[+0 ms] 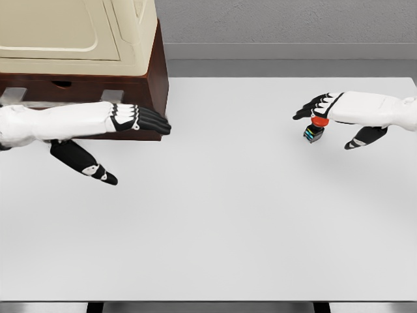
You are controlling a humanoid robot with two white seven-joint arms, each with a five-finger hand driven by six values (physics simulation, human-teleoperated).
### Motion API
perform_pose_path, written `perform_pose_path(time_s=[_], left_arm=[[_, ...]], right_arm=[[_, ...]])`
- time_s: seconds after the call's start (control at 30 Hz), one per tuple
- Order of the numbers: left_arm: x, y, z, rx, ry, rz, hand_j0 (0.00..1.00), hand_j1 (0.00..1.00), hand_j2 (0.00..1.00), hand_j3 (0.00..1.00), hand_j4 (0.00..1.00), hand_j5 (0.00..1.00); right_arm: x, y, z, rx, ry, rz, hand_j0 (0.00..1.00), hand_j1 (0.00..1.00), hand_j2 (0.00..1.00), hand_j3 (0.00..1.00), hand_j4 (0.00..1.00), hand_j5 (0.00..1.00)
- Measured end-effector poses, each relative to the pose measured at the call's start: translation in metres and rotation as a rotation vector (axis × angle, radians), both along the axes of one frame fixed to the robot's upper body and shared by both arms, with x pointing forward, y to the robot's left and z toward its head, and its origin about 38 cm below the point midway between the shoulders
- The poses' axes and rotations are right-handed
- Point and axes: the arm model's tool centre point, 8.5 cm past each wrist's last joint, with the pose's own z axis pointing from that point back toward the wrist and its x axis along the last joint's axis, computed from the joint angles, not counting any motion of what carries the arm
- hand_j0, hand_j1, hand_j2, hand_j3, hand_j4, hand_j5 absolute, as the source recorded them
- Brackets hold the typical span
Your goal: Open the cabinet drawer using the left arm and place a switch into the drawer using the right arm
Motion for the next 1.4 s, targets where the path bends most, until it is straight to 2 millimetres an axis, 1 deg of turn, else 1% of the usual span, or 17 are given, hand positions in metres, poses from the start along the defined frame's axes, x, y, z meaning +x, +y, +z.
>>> perform_pose_path(time_s=[0.13, 0.2, 0.23, 0.3, 0.4, 0.43, 0.53, 0.63, 0.67, 0.73, 0.83, 1.0, 1.03, 1.1, 1.27, 1.37, 1.4], left_arm=[[-0.002, 0.001, -0.007, -0.007, 0.050, -0.004, 1.00, 1.00, 1.00, 1.00, 1.00, 1.00], [-0.002, 0.006, -0.003, -0.005, 0.051, 0.006, 1.00, 1.00, 1.00, 1.00, 1.00, 1.00], [-0.001, 0.010, 0.008, -0.014, 0.035, 0.019, 1.00, 1.00, 1.00, 1.00, 1.00, 1.00], [0.003, 0.019, 0.037, -0.051, -0.020, 0.052, 1.00, 1.00, 1.00, 1.00, 1.00, 1.00], [0.004, 0.029, 0.042, -0.029, 0.000, 0.097, 1.00, 1.00, 1.00, 1.00, 1.00, 1.00], [0.007, 0.031, 0.040, -0.007, 0.031, 0.137, 1.00, 1.00, 1.00, 1.00, 1.00, 1.00], [0.017, 0.038, 0.045, 0.040, 0.092, 0.241, 1.00, 1.00, 1.00, 1.00, 1.00, 1.00], [0.022, 0.043, 0.044, 0.063, 0.145, 0.311, 1.00, 1.00, 1.00, 1.00, 1.00, 1.00], [0.025, 0.047, 0.043, 0.079, 0.178, 0.355, 1.00, 1.00, 1.00, 1.00, 1.00, 1.00], [0.029, 0.055, 0.038, 0.115, 0.233, 0.439, 1.00, 1.00, 1.00, 1.00, 1.00, 1.00], [0.032, 0.065, 0.035, 0.166, 0.252, 0.512, 1.00, 1.00, 1.00, 1.00, 1.00, 1.00], [0.034, 0.068, 0.032, 0.202, 0.246, 0.548, 1.00, 1.00, 1.00, 1.00, 1.00, 1.00], [0.034, 0.068, 0.028, 0.207, 0.253, 0.550, 1.00, 1.00, 1.00, 1.00, 1.00, 1.00], [0.035, 0.068, 0.028, 0.222, 0.240, 0.559, 1.00, 1.00, 1.00, 1.00, 1.00, 1.00], [0.039, 0.074, 0.029, 0.255, 0.199, 0.595, 1.00, 1.00, 1.00, 1.00, 1.00, 1.00], [0.044, 0.077, 0.022, 0.281, 0.186, 0.618, 1.00, 1.00, 1.00, 1.00, 1.00, 1.00], [0.046, 0.078, 0.020, 0.286, 0.185, 0.625, 1.00, 1.00, 1.00, 1.00, 1.00, 1.00]], right_arm=[[0.001, -0.003, -0.002, 0.000, 0.006, -0.011, 1.00, 1.00, 1.00, 1.00, 1.00, 1.00], [0.002, -0.004, -0.002, 0.000, 0.006, -0.013, 1.00, 1.00, 1.00, 1.00, 1.00, 1.00], [0.001, -0.004, -0.003, -0.001, 0.008, -0.014, 1.00, 1.00, 1.00, 1.00, 1.00, 1.00], [0.002, -0.004, -0.005, -0.004, 0.014, -0.014, 1.00, 1.00, 1.00, 1.00, 1.00, 1.00], [0.006, -0.011, -0.008, -0.006, 0.024, -0.040, 1.00, 1.00, 1.00, 1.00, 1.00, 1.00], [0.009, -0.014, -0.011, -0.003, 0.033, -0.054, 1.00, 1.00, 1.00, 1.00, 1.00, 1.00], [0.021, -0.017, -0.022, 0.027, 0.057, -0.094, 1.00, 1.00, 1.00, 1.00, 1.00, 1.00], [0.035, -0.015, -0.029, 0.056, 0.069, -0.125, 1.00, 1.00, 1.00, 1.00, 1.00, 1.00], [0.040, -0.014, -0.026, 0.062, 0.064, -0.129, 1.00, 1.00, 1.00, 1.00, 1.00, 1.00], [0.043, -0.012, -0.029, 0.067, 0.070, -0.134, 1.00, 1.00, 1.00, 1.00, 1.00, 1.00], [0.050, -0.007, -0.032, 0.045, 0.070, -0.135, 1.00, 1.00, 1.00, 1.00, 1.00, 1.00], [0.064, 0.001, -0.051, 0.003, 0.096, -0.154, 1.00, 1.00, 1.00, 1.00, 1.00, 1.00], [0.064, 0.001, -0.056, -0.005, 0.107, -0.158, 1.00, 1.00, 1.00, 1.00, 1.00, 1.00], [0.066, 0.001, -0.063, -0.015, 0.120, -0.165, 0.99, 0.99, 0.99, 0.99, 0.99, 0.99], [0.073, -0.004, -0.063, -0.023, 0.125, -0.194, 0.98, 0.98, 0.98, 0.98, 0.98, 0.98], [0.076, -0.011, -0.063, -0.024, 0.131, -0.219, 0.96, 0.96, 0.96, 0.96, 0.96, 0.96], [0.076, -0.012, -0.065, -0.024, 0.136, -0.224, 0.94, 0.94, 0.94, 0.94, 0.94, 0.94]])
